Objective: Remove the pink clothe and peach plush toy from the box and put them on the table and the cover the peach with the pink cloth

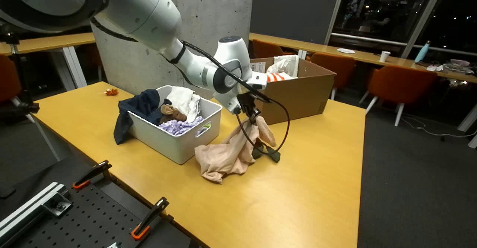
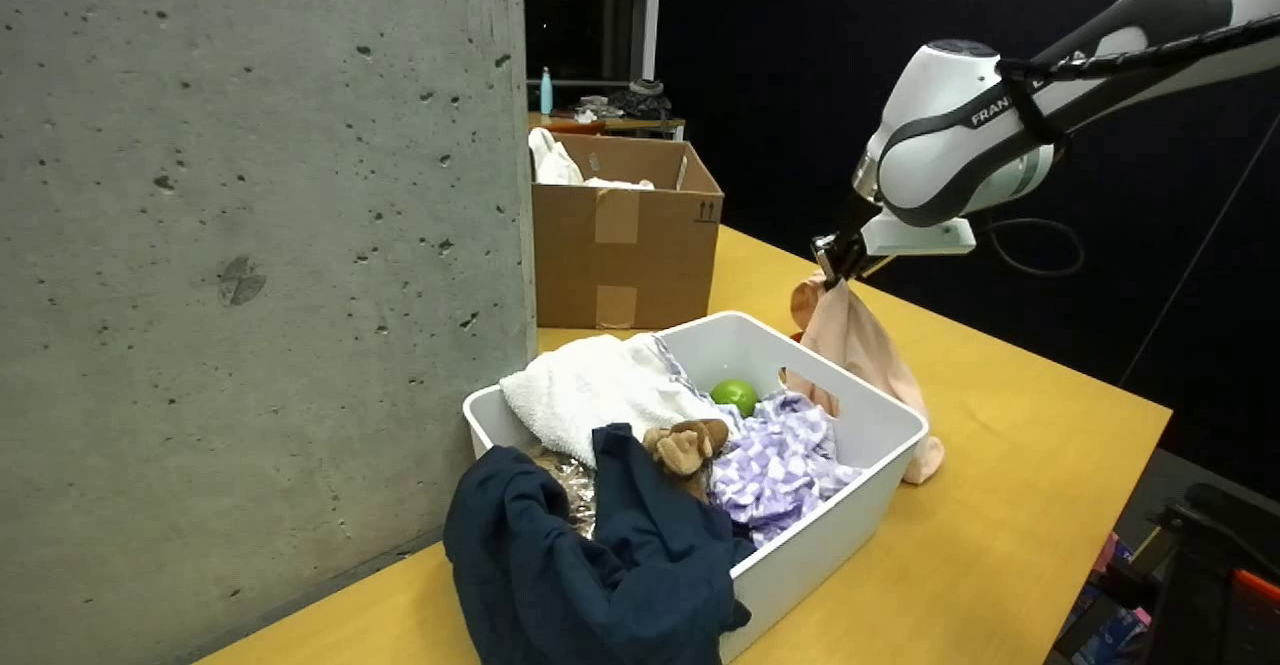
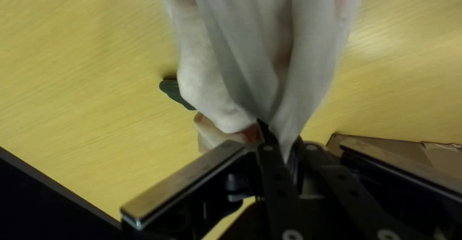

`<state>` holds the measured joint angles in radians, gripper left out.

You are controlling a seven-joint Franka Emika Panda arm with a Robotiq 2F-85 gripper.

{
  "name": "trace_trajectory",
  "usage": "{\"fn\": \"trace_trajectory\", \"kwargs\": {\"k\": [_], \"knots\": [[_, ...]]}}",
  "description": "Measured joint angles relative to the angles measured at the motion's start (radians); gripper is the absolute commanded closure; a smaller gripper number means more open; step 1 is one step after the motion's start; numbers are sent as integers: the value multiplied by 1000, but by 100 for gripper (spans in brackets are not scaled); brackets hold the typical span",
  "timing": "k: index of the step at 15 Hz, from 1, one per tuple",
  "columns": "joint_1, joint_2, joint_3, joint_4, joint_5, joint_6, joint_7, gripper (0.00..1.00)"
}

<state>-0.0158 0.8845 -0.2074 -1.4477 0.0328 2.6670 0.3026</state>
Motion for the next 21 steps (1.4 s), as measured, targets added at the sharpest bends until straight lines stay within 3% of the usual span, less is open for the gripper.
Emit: {"fn": "trace_trajectory", "kwargs": {"k": [11, 16, 21], "knots": [[184, -243, -97, -231, -127, -6, 132, 98], [164, -251, -120, -182, -131, -66, 151, 98], [106, -178, -128, -38, -132, -167, 167, 98]]}}
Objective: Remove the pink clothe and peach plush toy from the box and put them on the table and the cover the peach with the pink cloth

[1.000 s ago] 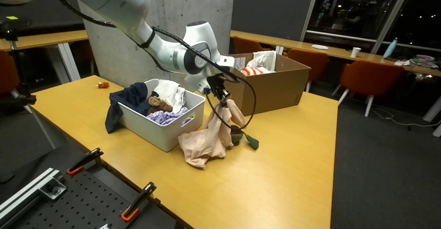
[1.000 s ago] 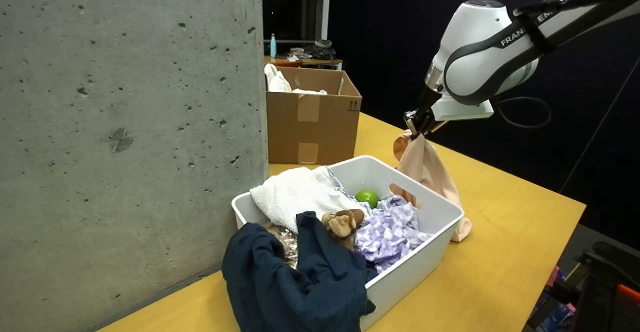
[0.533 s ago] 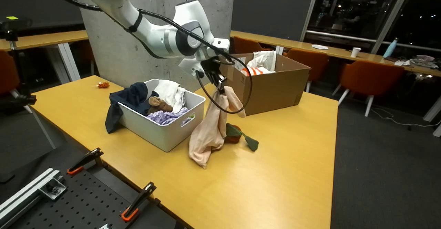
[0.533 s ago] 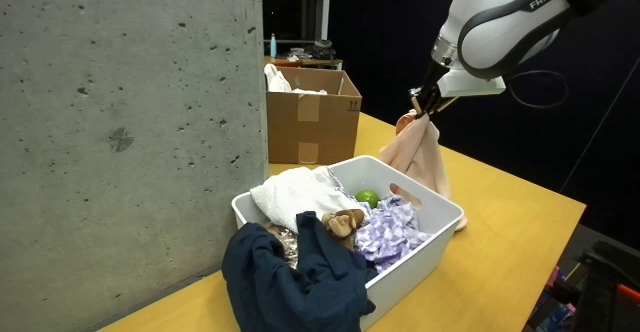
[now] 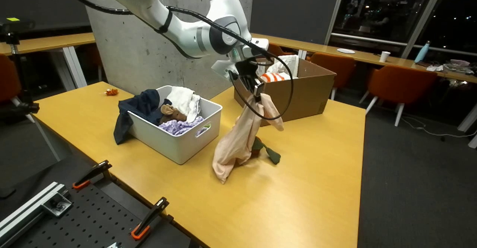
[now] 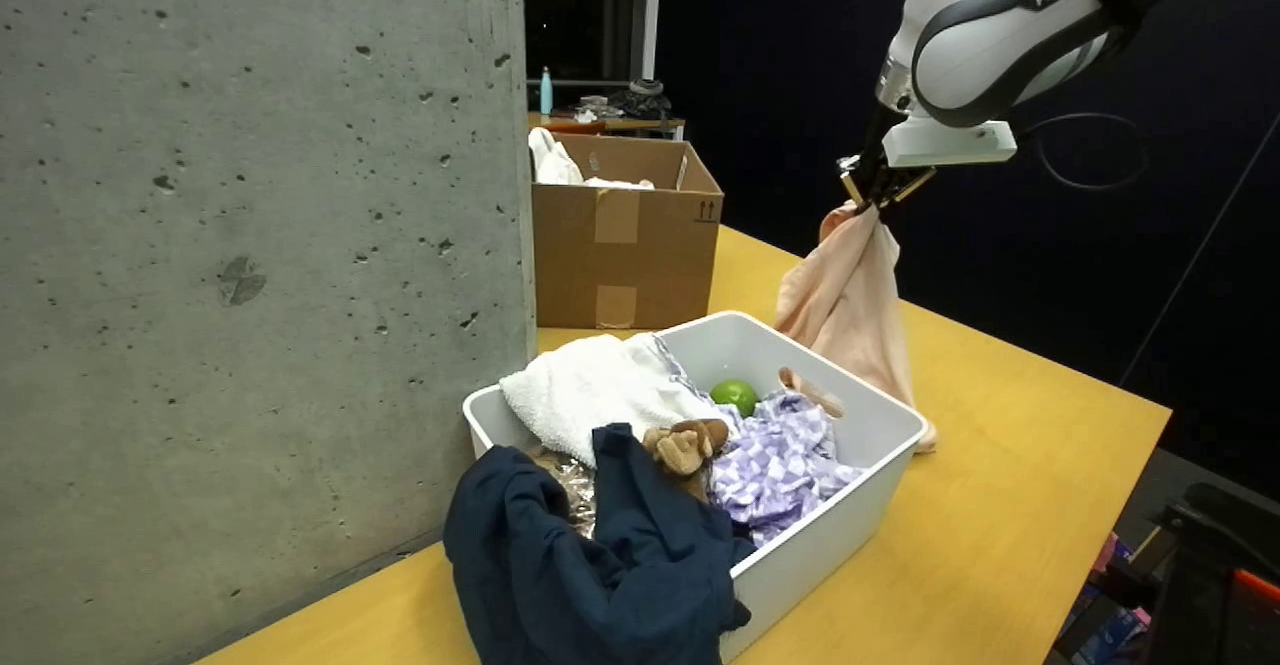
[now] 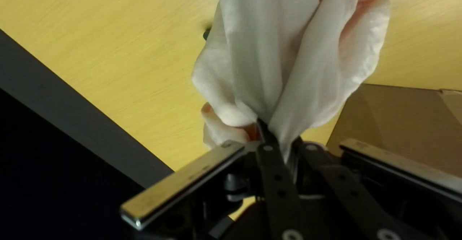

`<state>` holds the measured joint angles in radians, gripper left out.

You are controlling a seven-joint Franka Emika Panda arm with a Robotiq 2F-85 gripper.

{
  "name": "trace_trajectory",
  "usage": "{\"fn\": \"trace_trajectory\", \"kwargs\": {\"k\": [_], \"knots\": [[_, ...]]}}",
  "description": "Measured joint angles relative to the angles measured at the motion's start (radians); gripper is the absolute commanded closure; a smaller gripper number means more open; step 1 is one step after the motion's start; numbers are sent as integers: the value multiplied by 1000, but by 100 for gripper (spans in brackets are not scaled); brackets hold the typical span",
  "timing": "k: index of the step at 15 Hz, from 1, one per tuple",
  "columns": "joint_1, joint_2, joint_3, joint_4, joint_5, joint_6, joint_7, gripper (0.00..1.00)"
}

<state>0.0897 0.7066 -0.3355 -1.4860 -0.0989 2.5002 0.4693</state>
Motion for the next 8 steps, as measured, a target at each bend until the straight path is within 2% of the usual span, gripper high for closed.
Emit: {"fn": "trace_trajectory", "kwargs": {"k": [4, 8], "knots": [[-32, 117, 0, 148, 0, -70, 17, 98], [-44, 258, 4, 299, 0, -87, 18, 98]]}}
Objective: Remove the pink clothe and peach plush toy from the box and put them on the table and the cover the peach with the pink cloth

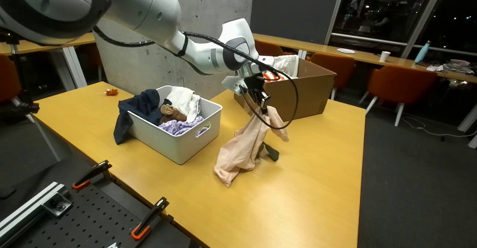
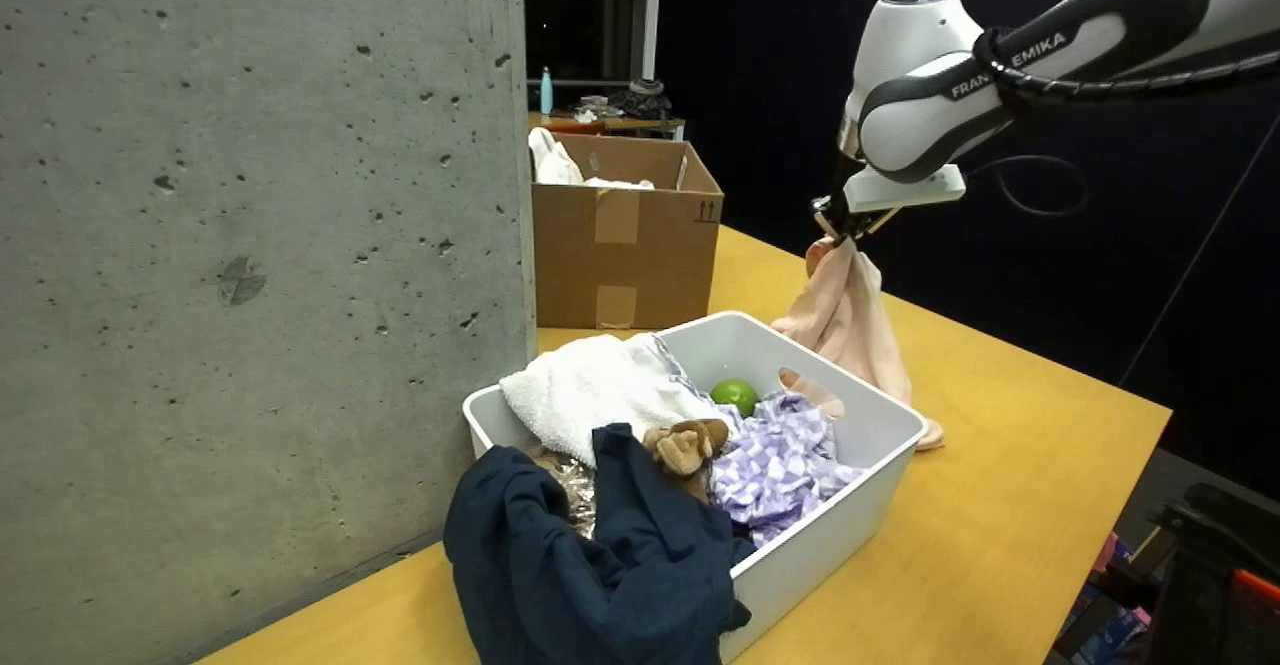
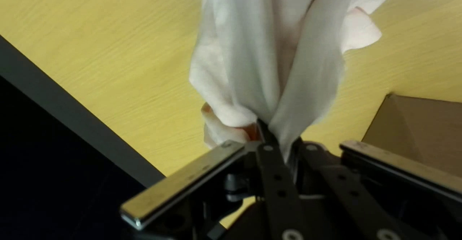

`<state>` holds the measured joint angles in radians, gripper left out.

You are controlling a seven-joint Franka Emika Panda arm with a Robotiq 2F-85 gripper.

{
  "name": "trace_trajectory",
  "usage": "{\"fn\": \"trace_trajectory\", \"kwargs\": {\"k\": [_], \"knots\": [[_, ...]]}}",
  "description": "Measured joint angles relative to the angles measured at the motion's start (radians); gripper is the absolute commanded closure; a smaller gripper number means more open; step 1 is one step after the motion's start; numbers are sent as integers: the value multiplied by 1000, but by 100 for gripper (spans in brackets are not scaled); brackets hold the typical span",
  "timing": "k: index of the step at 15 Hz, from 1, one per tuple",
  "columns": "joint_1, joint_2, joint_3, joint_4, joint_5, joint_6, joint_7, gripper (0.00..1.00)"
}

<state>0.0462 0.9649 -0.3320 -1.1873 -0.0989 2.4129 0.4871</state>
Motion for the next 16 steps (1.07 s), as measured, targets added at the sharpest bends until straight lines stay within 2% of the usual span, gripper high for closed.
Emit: {"fn": "trace_trajectory", "kwargs": {"k": [2, 3, 4, 9, 12, 13, 16], "knots": [[-2, 57, 9, 63, 0, -1, -3, 98], [-2, 83, 15, 91, 0, -1, -6, 75], [-2, 106, 22, 116, 0, -1, -9, 64], [-7, 170, 54, 179, 2, 0, -34, 29], [-38, 167, 75, 179, 9, 0, -72, 8], [-51, 159, 85, 170, 10, 0, -90, 2], [-84, 95, 115, 86, 20, 0, -144, 0]]}}
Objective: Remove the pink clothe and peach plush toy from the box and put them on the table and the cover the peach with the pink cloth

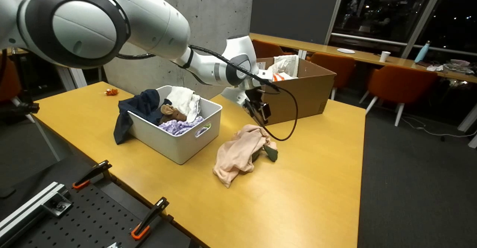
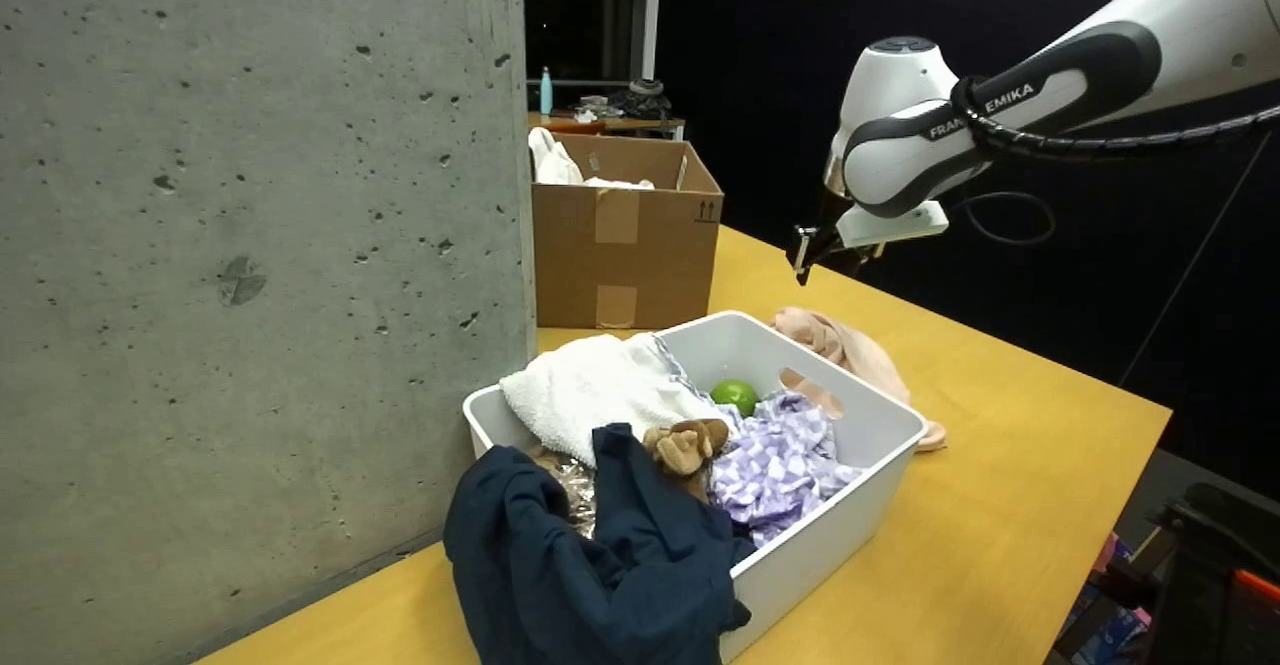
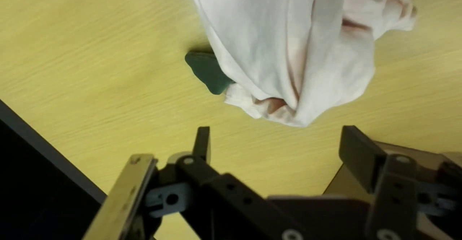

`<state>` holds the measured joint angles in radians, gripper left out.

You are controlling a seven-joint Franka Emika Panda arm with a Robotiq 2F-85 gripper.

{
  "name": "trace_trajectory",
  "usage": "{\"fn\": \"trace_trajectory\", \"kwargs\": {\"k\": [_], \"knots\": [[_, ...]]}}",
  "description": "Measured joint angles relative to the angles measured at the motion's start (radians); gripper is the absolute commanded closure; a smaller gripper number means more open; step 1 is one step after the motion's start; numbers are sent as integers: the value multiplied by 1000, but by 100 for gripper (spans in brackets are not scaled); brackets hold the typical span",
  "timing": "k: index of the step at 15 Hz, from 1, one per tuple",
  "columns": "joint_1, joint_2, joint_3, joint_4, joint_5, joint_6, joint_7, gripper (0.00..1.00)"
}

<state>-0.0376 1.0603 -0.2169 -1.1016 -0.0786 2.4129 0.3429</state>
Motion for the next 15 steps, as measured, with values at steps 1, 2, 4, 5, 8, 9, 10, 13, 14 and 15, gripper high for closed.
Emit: {"fn": "trace_trajectory", "kwargs": {"k": [1, 2, 4, 5, 8, 9, 10, 13, 14, 15], "knots": [[-8, -33, 12, -44, 8, 0, -20, 0], [-17, -68, 24, -92, 19, 0, -40, 0], [-30, -135, 45, -191, 46, 0, -80, 0], [-35, -167, 55, -241, 56, 0, -96, 0], [-39, -266, 68, -394, 82, 2, -129, 0], [-39, -300, 69, -446, 87, 5, -136, 0], [-39, -333, 69, -497, 90, 9, -141, 0], [-42, -433, 69, -658, 95, 54, -146, 0], [-43, -467, 68, -712, 96, 72, -146, 0], [-44, -502, 68, -767, 96, 91, -146, 0]]}}
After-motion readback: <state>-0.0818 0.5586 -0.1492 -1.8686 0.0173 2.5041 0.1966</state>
